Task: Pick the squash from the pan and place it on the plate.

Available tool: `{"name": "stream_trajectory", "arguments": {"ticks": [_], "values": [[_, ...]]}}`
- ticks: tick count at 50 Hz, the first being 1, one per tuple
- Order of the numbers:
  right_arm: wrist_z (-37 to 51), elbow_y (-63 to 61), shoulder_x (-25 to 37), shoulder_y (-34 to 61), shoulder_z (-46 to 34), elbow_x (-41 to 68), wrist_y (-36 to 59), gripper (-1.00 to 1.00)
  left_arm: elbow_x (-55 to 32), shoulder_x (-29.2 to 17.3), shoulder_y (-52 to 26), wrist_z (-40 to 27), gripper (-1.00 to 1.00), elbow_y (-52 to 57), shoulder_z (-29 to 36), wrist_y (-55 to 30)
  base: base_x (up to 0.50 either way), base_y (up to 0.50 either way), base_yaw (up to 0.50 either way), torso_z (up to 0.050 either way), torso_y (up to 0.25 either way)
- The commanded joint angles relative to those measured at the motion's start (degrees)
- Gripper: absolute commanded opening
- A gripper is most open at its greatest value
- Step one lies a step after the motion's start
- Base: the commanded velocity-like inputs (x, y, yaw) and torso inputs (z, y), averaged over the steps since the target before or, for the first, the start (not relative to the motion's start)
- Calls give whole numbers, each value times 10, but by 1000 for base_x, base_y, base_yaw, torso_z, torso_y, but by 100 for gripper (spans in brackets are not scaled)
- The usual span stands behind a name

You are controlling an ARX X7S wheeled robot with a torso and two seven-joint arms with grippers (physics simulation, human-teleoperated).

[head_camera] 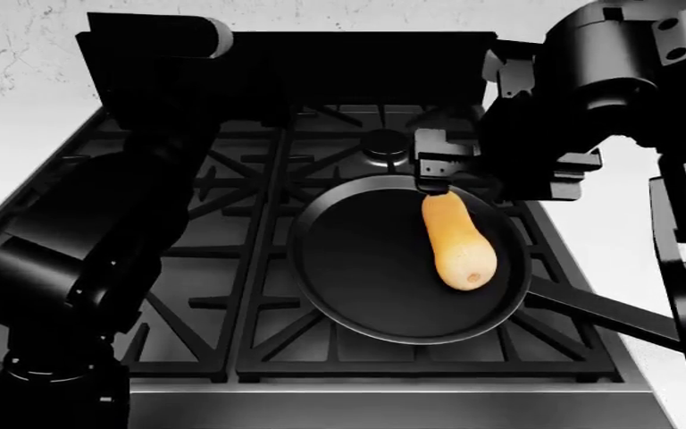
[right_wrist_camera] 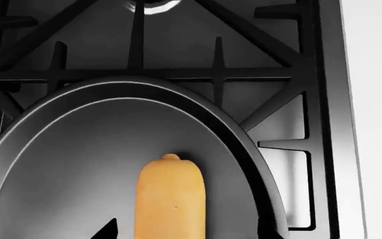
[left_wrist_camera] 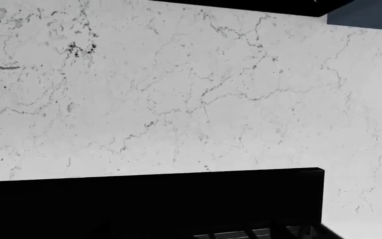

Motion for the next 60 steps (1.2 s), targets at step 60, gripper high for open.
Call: {"name": "stream_trajectory", "arguments": {"ticks": [60], "values": [[-334, 138, -48, 57, -324, -15, 0, 100, -7, -9, 18, -2, 100, -26, 18, 23, 0, 0, 0, -3, 0]]}}
